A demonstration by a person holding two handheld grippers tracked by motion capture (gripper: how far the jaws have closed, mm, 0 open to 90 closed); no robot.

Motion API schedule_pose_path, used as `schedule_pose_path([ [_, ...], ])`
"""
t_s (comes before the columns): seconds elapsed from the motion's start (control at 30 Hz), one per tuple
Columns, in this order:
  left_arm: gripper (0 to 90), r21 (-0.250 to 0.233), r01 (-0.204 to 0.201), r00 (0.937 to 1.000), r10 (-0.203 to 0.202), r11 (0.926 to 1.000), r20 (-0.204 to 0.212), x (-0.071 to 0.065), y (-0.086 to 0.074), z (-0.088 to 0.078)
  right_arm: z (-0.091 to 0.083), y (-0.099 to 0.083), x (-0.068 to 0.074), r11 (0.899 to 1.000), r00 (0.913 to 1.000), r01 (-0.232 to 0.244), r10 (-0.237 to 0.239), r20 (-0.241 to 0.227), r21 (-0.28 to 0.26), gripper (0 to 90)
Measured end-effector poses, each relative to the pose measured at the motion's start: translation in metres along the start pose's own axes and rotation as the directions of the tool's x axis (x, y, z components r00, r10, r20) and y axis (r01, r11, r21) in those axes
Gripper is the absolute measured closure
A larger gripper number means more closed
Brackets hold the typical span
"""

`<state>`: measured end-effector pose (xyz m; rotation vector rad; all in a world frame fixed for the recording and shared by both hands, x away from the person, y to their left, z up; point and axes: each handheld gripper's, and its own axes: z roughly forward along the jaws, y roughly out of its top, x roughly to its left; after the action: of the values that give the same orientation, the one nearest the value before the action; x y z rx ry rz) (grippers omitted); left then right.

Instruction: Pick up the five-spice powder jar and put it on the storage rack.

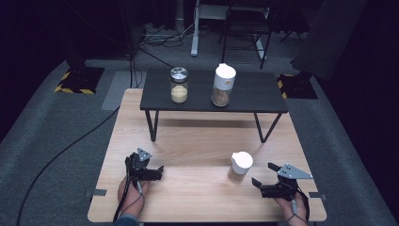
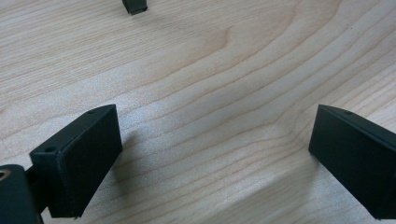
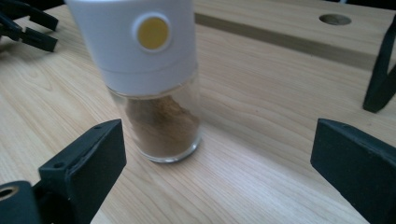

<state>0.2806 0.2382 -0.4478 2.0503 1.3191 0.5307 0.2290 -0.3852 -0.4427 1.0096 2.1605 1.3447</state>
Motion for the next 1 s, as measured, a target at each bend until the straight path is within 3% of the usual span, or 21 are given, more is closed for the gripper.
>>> schedule_pose_path([
  [0.47,2.4,0.001,0.001,1.0000,-0.001,1.0000,0.000,0.000,0.000,0.000,0.015,0.007,0.013,0.999,0.9987,0.030,-0.030,-0.041,-0.023,4.2],
  [1.0,2.2,0.003,0.006,1.0000,-0.006,1.0000,-0.003,-0.001,0.001,0.000,0.043,0.011,0.023,0.998,0.9970,0.061,-0.063,-0.045,-0.029,11.3],
])
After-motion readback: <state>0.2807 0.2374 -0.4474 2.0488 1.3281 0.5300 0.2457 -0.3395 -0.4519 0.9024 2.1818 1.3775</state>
